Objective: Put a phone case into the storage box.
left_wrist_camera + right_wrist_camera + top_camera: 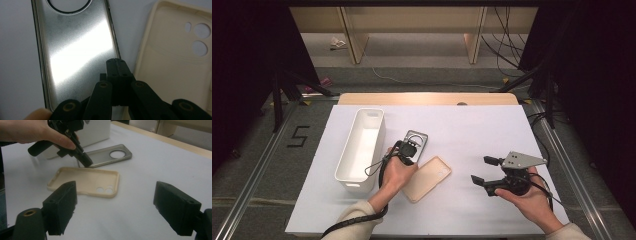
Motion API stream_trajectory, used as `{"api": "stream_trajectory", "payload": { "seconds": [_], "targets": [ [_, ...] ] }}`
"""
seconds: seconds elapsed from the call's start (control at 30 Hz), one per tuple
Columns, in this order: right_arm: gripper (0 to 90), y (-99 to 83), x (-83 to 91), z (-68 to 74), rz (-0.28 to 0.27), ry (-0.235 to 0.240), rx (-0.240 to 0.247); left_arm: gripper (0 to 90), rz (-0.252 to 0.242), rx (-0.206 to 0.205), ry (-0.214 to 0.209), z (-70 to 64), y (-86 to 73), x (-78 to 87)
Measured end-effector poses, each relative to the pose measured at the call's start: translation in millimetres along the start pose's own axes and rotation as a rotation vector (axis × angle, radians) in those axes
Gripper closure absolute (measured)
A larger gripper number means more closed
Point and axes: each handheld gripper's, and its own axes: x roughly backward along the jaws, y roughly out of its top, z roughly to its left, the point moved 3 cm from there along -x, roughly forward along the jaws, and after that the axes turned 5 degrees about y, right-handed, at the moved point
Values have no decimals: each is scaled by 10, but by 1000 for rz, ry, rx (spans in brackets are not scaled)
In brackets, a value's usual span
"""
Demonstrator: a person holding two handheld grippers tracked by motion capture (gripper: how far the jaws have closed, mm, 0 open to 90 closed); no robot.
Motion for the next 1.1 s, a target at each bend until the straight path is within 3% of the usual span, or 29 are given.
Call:
{"api": "stream_trajectory", "payload": {
  "seconds": [0.53,1.03,1.1],
  "targets": [
    [198,-1,2,-2,0,1,0,893,-19,68,-33,-62,108,-66],
    [197,-2,5,-3,0,2,1,857,-44,61,-42,-66,122,-78],
    [197,-5,9,-6,2,1,-1,842,-70,38,-37,-58,138,-34]
  ]
}}
